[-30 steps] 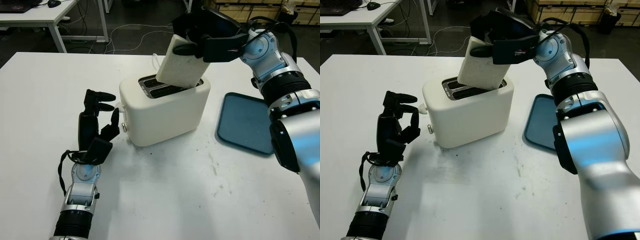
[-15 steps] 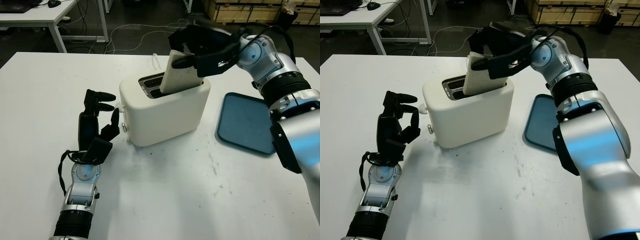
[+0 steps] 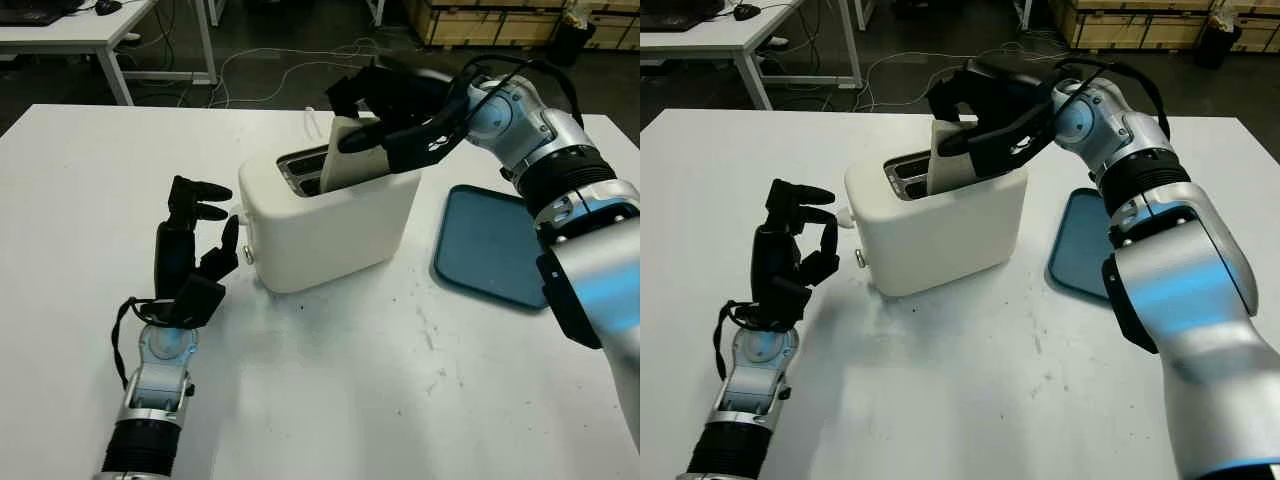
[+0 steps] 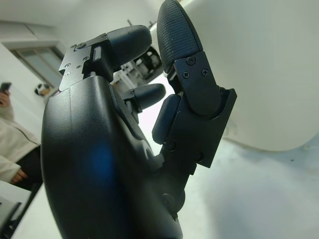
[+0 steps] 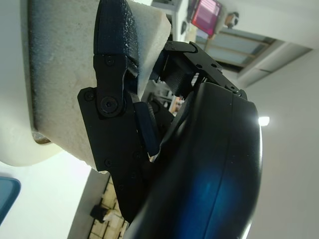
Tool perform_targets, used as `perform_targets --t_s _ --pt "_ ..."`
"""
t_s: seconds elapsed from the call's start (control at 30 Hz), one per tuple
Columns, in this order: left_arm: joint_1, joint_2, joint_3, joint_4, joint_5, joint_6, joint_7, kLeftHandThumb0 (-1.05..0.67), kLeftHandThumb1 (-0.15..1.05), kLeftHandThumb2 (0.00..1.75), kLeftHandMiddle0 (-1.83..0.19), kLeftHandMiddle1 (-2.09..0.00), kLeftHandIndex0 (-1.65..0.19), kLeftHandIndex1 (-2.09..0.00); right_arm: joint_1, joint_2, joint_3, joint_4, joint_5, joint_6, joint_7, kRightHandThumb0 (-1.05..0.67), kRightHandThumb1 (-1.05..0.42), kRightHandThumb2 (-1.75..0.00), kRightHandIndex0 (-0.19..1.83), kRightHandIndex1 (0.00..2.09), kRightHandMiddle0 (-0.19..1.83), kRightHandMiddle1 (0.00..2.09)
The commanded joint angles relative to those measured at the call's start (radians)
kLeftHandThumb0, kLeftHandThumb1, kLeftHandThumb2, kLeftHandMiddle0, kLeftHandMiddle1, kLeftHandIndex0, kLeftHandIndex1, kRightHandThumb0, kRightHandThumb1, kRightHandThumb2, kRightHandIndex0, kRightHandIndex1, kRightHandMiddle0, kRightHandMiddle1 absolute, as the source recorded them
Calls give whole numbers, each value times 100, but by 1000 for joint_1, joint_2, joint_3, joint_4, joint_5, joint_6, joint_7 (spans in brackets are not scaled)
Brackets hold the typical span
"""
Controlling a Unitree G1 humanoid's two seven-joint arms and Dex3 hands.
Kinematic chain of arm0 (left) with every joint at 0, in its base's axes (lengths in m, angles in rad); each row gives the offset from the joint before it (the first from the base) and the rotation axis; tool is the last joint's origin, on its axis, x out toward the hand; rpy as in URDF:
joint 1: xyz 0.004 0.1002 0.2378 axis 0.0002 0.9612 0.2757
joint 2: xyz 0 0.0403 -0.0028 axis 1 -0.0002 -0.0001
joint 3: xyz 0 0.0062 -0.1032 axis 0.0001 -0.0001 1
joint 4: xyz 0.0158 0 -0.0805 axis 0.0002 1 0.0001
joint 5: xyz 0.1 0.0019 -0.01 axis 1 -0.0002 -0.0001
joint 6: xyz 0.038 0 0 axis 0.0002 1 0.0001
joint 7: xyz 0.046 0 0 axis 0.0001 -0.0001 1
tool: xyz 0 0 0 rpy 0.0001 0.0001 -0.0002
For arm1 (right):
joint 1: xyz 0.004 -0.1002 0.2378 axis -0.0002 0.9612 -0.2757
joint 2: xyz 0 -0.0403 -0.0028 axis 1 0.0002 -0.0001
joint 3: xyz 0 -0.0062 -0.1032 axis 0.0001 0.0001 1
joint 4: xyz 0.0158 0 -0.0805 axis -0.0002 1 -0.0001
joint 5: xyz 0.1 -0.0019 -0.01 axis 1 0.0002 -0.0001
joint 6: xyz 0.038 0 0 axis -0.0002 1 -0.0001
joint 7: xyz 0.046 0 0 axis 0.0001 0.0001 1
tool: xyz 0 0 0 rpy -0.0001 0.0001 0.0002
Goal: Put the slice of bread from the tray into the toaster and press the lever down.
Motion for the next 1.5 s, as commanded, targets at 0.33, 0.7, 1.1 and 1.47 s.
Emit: perform_targets --t_s 0.33,0.7,1.1,1.47 --pt "-30 25 -16 -10 27 2 -10 -75 66 103 0 -175 0 -175 2 -12 64 -8 -73 24 6 -88 -92 -10 40 113 78 22" --pt "-33 32 -16 3 34 -25 -9 -76 67 102 0 -175 0 -175 -15 -54 30 -37 -58 19 -13 -101 -92 -7 4 72 46 0" --pt "-68 92 -13 14 46 -86 -20 -77 72 92 0 -175 0 -174 246 -58 -290 -93 203 -80 -379 -64 -92 -9 59 64 81 7" --pt "-74 131 -1 5 54 -80 -34 -78 73 86 0 -175 0 -173 691 62 -527 -300 609 -16 -181 -51 -91 -2 90 13 83 0"
